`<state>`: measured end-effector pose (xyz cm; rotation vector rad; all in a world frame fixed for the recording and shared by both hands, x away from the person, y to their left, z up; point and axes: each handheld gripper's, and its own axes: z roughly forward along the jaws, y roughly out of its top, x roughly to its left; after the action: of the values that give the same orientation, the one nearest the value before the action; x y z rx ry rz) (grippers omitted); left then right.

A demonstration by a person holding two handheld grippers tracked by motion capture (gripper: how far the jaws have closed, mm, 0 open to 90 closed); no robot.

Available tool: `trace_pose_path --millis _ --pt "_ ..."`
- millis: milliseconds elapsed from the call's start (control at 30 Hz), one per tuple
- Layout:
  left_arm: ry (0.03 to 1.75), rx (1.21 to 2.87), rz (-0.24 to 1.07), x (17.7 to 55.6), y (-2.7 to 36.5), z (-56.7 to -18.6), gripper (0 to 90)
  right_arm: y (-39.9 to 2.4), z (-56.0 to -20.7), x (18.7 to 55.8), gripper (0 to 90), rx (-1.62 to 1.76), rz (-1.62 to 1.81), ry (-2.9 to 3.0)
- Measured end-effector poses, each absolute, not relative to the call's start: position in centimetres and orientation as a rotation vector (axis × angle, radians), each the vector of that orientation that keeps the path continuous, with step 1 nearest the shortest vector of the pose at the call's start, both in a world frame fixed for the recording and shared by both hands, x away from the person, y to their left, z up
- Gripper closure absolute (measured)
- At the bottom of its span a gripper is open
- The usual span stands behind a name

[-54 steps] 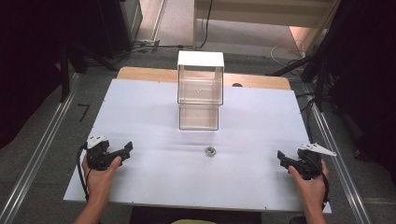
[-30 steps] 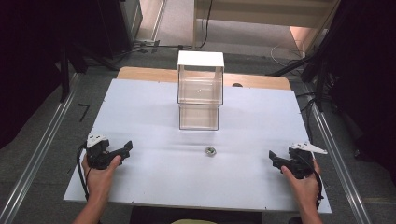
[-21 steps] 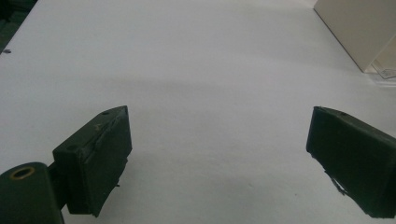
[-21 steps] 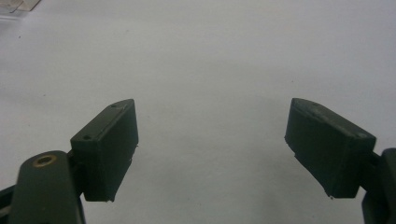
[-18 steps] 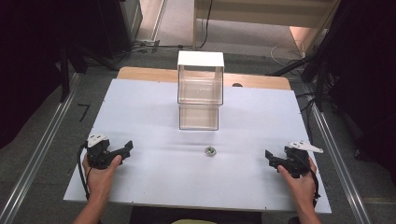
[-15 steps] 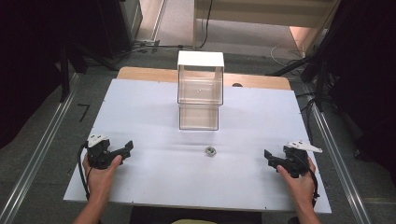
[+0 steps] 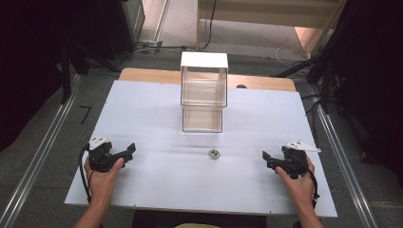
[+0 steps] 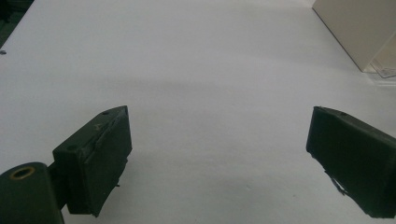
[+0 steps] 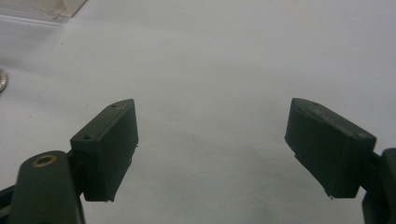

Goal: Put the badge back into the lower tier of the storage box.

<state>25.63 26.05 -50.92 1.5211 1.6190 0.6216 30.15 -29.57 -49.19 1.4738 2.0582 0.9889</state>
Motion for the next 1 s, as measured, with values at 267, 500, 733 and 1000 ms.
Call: trace_pose_path --millis 267,500,733,1000 --pt "1.621 1.518 0.622 25.6 26.1 -50.9 6.9 -28.1 -49.0 30.5 16.1 1.427 1.018 2.09" --pt "1.621 1.518 0.625 25.6 26.1 -50.9 6.9 -27.6 -49.0 30.6 16.2 1.423 1.027 2.103" --pt "1.617 1.522 0.622 25.6 26.0 -50.9 6.9 -27.0 -49.0 30.8 16.2 1.41 1.034 2.117" --pt "1.617 1.523 0.621 25.6 26.0 -50.9 6.9 -26.3 -49.0 30.9 16.2 1.395 1.043 2.129"
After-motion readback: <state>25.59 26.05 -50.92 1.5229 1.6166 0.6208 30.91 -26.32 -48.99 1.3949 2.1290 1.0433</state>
